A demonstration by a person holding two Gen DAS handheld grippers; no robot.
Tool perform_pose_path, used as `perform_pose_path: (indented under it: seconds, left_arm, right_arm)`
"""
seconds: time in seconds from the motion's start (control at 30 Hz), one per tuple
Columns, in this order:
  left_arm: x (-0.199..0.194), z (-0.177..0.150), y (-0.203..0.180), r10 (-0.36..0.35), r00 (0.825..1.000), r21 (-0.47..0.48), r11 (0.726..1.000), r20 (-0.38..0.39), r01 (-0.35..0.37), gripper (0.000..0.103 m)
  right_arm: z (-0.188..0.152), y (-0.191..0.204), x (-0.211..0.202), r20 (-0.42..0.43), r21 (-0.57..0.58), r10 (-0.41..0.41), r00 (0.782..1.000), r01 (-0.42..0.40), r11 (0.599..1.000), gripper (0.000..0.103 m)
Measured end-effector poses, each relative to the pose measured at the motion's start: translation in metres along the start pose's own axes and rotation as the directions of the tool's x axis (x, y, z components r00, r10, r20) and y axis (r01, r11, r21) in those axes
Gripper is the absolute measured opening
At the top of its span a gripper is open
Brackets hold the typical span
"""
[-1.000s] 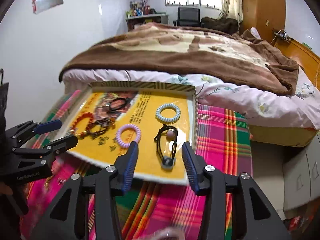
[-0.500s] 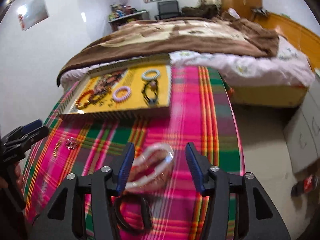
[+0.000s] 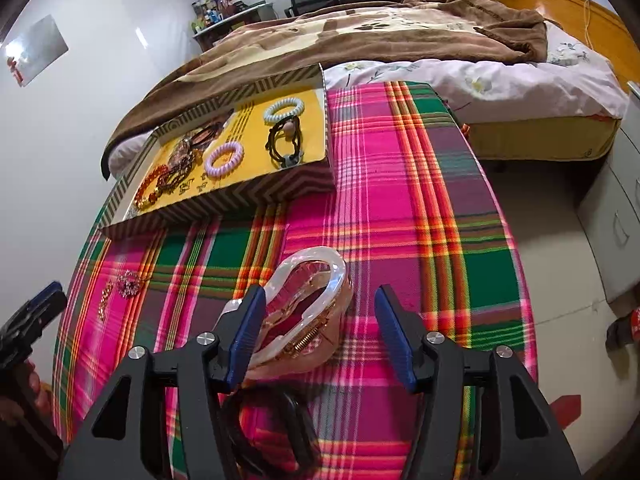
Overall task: Organize jewelry
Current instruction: 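Move the right tool to the clear hair claw clip and grasp it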
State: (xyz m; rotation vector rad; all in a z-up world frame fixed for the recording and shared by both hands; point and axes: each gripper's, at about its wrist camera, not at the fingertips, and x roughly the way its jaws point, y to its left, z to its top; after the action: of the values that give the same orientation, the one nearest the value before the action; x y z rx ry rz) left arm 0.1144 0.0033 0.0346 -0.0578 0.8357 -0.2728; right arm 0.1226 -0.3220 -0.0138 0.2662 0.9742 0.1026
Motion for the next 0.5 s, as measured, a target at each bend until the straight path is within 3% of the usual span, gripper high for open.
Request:
perform_pose_path:
  seconds: [0.5]
  left_arm:
    - [-0.001, -0.012, 0.032, 0.033, 0.999, -0.058, 0.998, -0.009, -0.034, 0.076]
  right_arm:
    - [0.000, -0.016, 0.001, -0.019, 0.113, 0.058, 0.998, -0.056, 0.992, 0.058]
